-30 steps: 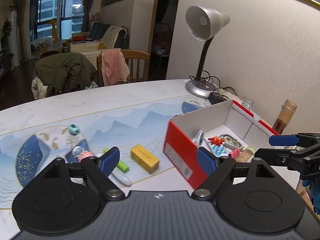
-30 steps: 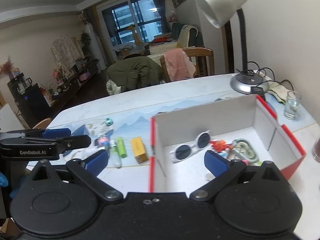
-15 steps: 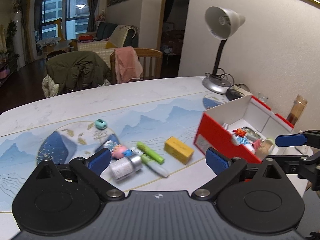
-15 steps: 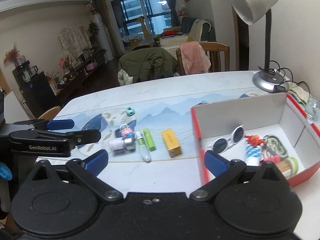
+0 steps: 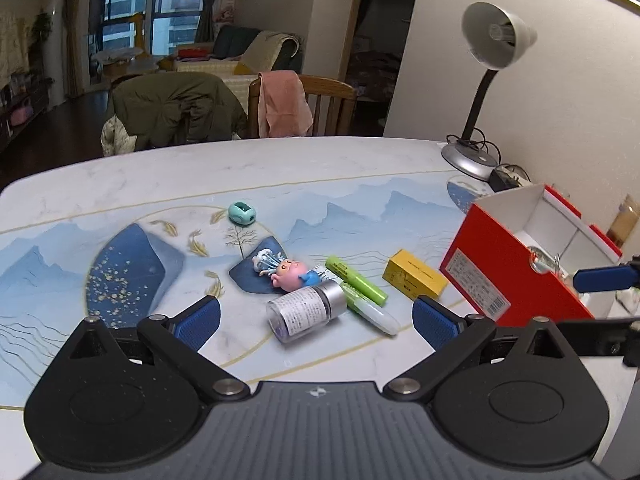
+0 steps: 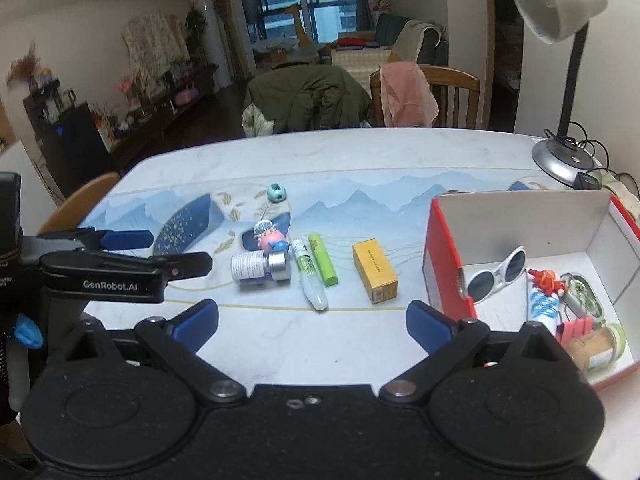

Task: Organize rigid objects
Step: 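Withdraw both tools from the box back over the mat, then grasp the silver-capped white bottle with the left tool while the right tool grasps the white-green tube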

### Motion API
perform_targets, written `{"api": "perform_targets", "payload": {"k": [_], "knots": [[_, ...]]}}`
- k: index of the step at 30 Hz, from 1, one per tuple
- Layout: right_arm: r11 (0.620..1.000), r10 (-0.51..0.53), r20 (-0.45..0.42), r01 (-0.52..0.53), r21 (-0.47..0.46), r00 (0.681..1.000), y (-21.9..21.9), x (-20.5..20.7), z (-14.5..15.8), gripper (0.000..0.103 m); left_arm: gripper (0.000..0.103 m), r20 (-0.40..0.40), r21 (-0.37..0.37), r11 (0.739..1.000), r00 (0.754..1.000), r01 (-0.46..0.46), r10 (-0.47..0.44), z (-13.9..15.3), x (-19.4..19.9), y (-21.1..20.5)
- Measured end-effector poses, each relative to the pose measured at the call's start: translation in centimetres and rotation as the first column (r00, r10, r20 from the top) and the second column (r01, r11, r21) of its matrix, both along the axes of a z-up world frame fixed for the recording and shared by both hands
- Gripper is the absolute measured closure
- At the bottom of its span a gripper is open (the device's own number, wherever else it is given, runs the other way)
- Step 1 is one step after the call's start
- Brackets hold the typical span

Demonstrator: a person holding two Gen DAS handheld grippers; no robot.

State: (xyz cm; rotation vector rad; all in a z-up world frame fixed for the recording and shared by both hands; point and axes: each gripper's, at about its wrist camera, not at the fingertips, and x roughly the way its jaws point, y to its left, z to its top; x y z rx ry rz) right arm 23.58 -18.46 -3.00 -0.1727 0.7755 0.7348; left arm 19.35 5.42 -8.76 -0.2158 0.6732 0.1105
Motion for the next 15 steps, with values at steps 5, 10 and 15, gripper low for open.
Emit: {"api": "perform_targets", "payload": {"k": [5, 10, 15], "knots": [[0.998, 0.034, -0.001, -0.034, -0.056, 0.999, 2.3, 0.9, -1.5, 0.009, 0.0, -0.001, -0.034, 0.999, 1.0, 0.007, -0.007, -1.1, 1.6, 0.6], [0.993, 0.063, -0.004, -0.063, -0.098, 0.998, 4.1, 2.1, -3.6, 0.015, 0.0, -0.032, -0.022, 1.0, 0.999, -0.012, 0.011, -2.5, 3.7, 0.5], [0.987, 0.077, -0.022, -0.08, -0.143, 0.997, 5.9, 3.7, -5.6, 0.023, 0.0, -0.084, -0.002, 0.999, 0.996, -0.034, 0.033, -4.0, 5.7, 0.5]]}}
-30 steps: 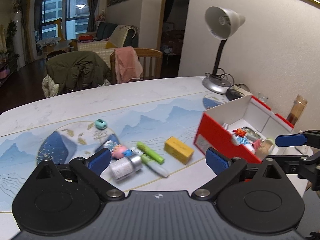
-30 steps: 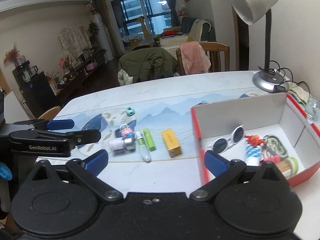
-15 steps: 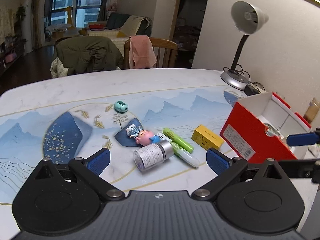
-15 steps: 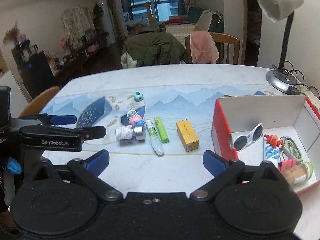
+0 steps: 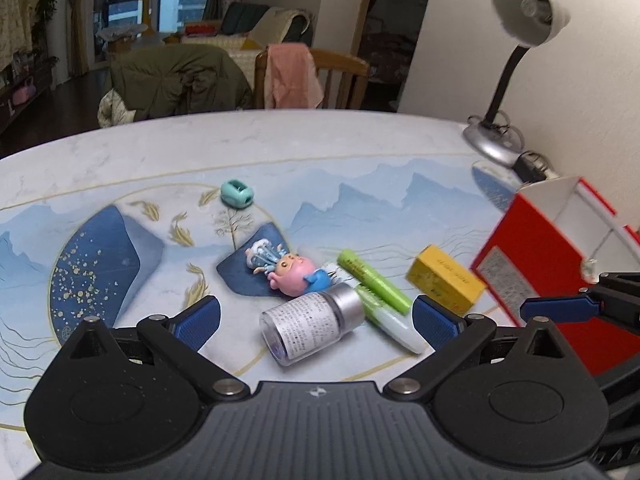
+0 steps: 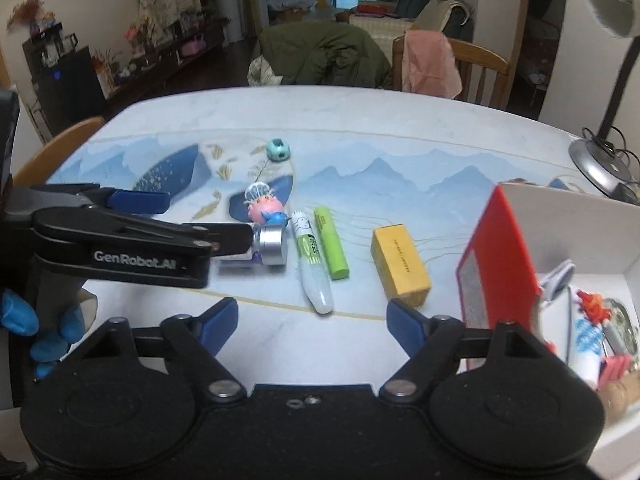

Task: Organize rigid objects
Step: 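Grasp the silver-capped white bottle with the left tool while the right tool grasps the white-green tube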

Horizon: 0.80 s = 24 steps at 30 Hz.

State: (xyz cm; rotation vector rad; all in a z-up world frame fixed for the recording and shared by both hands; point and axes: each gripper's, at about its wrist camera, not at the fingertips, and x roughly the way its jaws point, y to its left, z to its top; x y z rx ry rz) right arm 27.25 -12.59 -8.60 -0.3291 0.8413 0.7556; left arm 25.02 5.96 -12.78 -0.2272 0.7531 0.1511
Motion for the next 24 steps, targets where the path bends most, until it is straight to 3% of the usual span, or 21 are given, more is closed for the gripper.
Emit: {"api": "perform_targets", "payload": {"k": [10, 16, 24], "knots": [[0.997, 0.052, -0.045, -0.054, -0.056, 0.998, 2.8, 2.7, -3.6, 0.04, 0.0, -0.106, -0.064, 0.995, 0.992, -0.073, 0.066, -2.8, 3.0, 0.3], [0.998, 0.041, -0.084, -0.045, -0.044, 0.996, 3.4, 4.1, -4.8, 0.055, 0.0, -0.12, -0.102, 0.986, 0.986, -0.132, 0.119, -3.4, 3.9, 0.5], [0.998, 0.034, -0.074, -0.038, -0.051, 0.997, 4.4, 5.1, -5.8, 0.065, 0.001, -0.147, -0.111, 0.979, 0.977, -0.171, 0.154, -4.3, 4.7, 0.7]]}}
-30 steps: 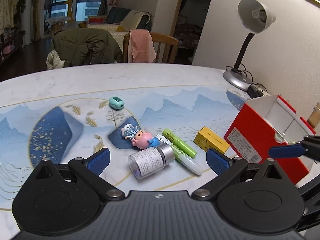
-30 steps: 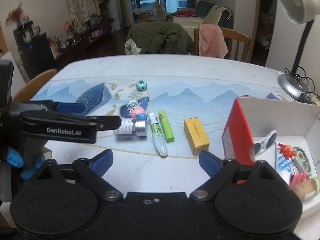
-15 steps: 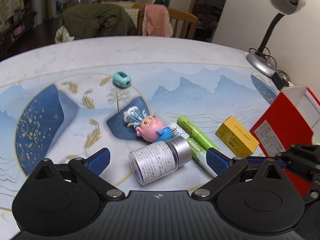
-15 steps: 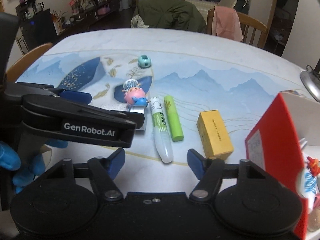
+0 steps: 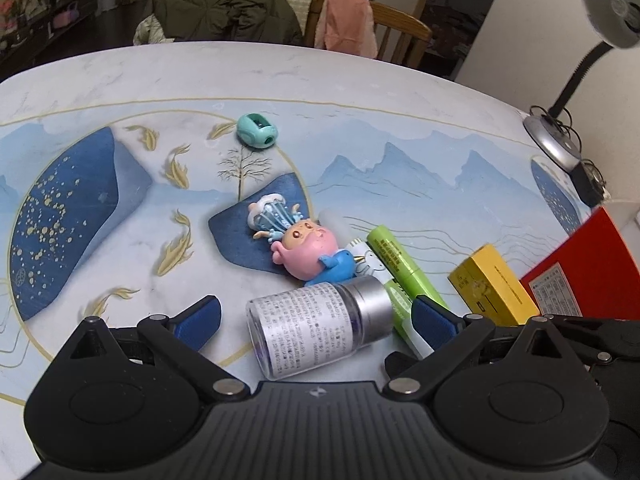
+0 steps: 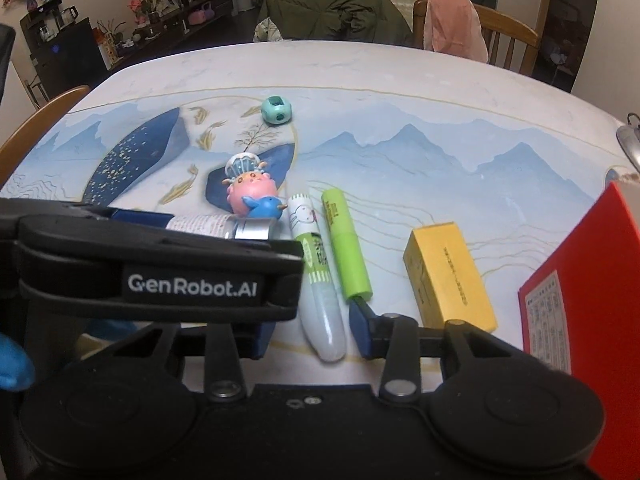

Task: Organize rigid objects
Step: 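Grasp the silver-capped white bottle with the left tool while the right tool grasps the white-green tube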

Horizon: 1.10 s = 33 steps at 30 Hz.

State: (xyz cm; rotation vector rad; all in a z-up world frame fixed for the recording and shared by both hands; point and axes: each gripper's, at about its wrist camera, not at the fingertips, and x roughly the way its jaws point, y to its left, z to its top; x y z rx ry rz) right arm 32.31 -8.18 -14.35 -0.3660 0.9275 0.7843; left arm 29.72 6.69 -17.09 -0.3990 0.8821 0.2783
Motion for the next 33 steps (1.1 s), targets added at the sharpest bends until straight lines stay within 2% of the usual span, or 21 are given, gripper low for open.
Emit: {"api": "perform_targets", "payload": {"k": [9, 13, 16, 24, 33], "knots": [[1.0, 0.0, 0.023, 0.0, -0.008, 1.0, 1.0, -0.1, -0.3, 0.071, 0.01, 0.002, -0.016, 1.0, 1.0, -0.02, 0.02, -0.2, -0.2, 0.4], [1.0, -0.006, 0.029, 0.007, -0.015, 1.0, 1.2, -0.3, -0.4, 0.077, 0.016, 0.004, -0.016, 1.0, 1.0, -0.021, 0.021, -0.2, -0.4, 0.3], [1.0, -0.006, 0.036, 0.007, -0.024, 0.999, 1.3, -0.4, -0.3, 0.082, 0.025, 0.008, -0.029, 0.999, 1.0, -0.019, 0.019, 0.0, -0.5, 0.3], [1.0, -0.018, 0.0, 0.018, -0.009, 1.0, 0.6, -1.3, 0.5, 0.083, 0.026, 0.003, -0.065, 0.998, 1.0, -0.009, 0.009, 0.3, -1.6, 0.5], [0.999, -0.032, -0.031, 0.033, 0.031, 0.999, -1.2, -3.0, 2.4, 0.084, 0.026, 0.029, -0.101, 0.995, 0.999, 0.026, -0.023, 2.0, -4.4, 0.1]]}}
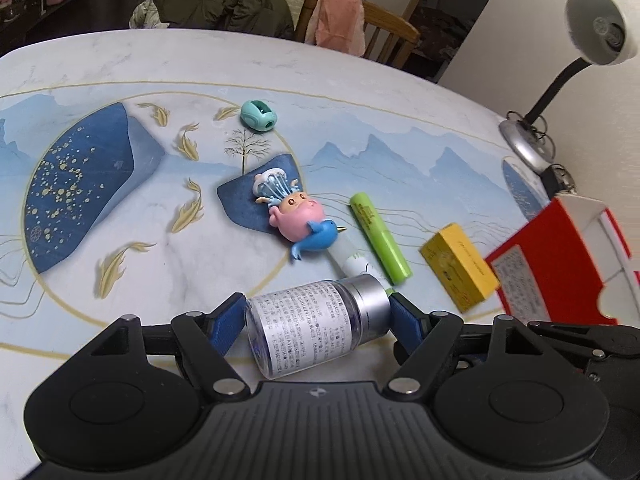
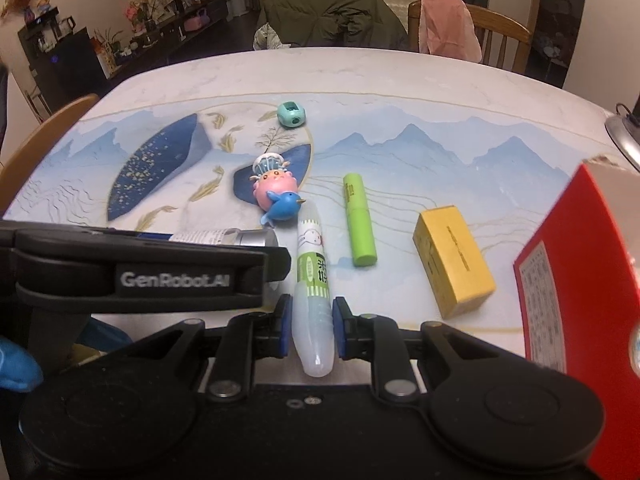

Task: Organize rigid objects
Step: 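Grasp the silver-capped white bottle with the left tool while the right tool grasps the white-green tube, then carry the bottle and the tube with both tools into the red box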

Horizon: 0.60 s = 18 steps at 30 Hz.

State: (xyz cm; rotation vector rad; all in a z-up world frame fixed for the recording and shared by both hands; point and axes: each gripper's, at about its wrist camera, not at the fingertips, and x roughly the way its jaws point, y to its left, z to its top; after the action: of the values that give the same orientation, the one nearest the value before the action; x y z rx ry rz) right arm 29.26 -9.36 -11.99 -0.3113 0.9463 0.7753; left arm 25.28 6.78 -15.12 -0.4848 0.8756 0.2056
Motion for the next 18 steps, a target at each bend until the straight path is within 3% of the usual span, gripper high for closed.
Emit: {"api": "perform_targets", "payload": {"k": [7, 18], "knots": [[0.995, -0.042, -0.062, 0.047, 0.083, 0.997, -2.8, -0.9, 2.7, 0.086, 0.026, 0.03, -0.027, 1.0, 1.0, -0.003, 0.004, 1.7, -2.3, 0.0], [0.981, -0.073, -0.056, 0.082, 0.175, 0.996, -5.9, -2.0, 5.8, 0.086, 0.026, 0.054, 0.009, 1.0, 0.999, 0.007, -0.008, 3.9, -4.4, -1.3]]}}
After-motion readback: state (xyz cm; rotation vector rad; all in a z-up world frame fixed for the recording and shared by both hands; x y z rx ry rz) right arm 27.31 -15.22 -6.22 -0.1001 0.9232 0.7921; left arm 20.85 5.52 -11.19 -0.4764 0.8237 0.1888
